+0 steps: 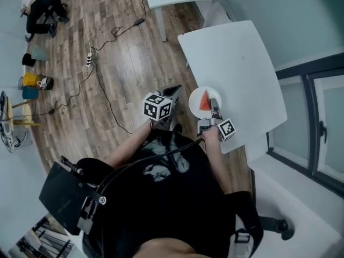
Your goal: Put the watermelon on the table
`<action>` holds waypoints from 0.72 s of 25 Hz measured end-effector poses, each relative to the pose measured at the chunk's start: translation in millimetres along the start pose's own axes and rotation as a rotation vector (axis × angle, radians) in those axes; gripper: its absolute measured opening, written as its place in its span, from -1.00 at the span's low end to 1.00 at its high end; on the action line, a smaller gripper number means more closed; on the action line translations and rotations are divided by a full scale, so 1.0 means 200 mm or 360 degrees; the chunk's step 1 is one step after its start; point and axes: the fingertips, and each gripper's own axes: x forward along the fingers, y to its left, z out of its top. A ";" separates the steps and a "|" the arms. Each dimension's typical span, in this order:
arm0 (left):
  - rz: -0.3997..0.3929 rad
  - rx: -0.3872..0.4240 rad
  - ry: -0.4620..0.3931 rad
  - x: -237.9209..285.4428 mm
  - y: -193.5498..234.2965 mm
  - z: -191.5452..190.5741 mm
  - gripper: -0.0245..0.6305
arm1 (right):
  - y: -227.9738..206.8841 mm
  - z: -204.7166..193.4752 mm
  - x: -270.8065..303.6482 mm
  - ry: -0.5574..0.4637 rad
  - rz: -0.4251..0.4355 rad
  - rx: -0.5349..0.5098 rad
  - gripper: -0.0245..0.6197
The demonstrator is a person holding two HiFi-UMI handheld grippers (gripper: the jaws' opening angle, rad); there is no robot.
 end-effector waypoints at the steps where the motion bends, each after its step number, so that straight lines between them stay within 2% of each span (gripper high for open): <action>1: -0.0013 0.0021 0.0019 0.12 0.08 0.06 -0.91 | -0.04 0.05 0.15 0.0004 -0.0026 -0.0006 -0.84; 6: -0.0111 0.0103 0.0215 0.61 0.39 0.28 -0.91 | -0.15 0.20 0.91 0.0115 -0.0112 -0.0132 -0.84; 8: -0.0160 0.0126 0.0280 0.73 0.44 0.33 -0.91 | -0.23 0.26 1.12 0.0131 -0.0200 -0.0215 -0.84; 10: -0.0182 0.0166 0.0319 0.83 0.51 0.41 -0.91 | -0.31 0.33 1.34 0.0116 -0.0282 -0.0228 -0.84; 12: -0.0180 0.0192 0.0361 0.91 0.59 0.46 -0.91 | -0.35 0.40 1.54 0.0075 -0.0341 -0.0192 -0.84; 15: -0.0149 0.0161 0.0441 0.95 0.71 0.45 -0.91 | -0.36 0.52 1.81 0.0009 -0.0382 -0.0159 -0.84; 18: -0.0041 0.0088 0.0491 0.92 0.86 0.43 -0.91 | -0.38 0.64 2.08 0.0013 -0.0484 -0.0301 -0.84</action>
